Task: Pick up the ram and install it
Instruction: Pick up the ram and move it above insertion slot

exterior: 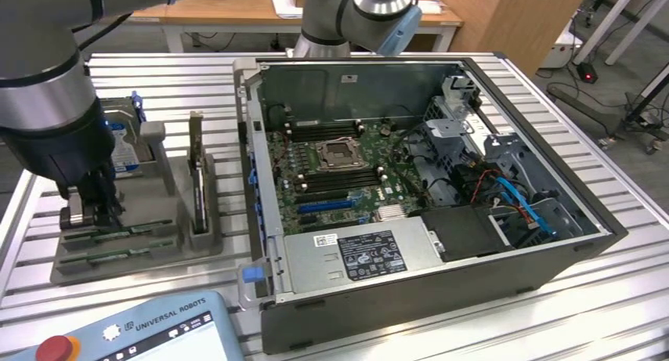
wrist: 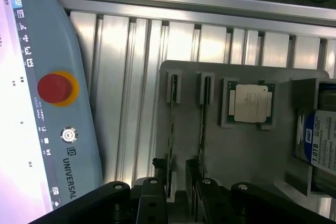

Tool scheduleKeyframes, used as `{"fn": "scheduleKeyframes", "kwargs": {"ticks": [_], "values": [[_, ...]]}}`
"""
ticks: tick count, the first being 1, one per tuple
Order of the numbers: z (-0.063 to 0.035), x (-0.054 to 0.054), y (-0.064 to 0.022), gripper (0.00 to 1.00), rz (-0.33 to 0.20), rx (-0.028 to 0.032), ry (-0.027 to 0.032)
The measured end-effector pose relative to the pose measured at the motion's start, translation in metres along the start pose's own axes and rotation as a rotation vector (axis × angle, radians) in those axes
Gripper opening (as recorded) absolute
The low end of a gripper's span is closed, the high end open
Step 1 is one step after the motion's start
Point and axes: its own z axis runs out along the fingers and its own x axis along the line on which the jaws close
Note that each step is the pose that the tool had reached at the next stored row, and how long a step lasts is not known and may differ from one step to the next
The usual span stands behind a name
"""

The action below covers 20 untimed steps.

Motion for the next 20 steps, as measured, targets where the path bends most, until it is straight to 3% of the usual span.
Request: {"fn": "scheduleKeyframes", "kwargs": {"ticks": [5, 13, 20], "values": [[0.0065, 0.0, -0.0002, 0.29, 0.0, 0.0006, -0.0068], [0.0154, 0.0, -0.0005, 0.29, -0.001, 0.0025, -0.0264], [0.017, 0.001, -0.0005, 0.29, -0.001, 0.0025, -0.0259]]}}
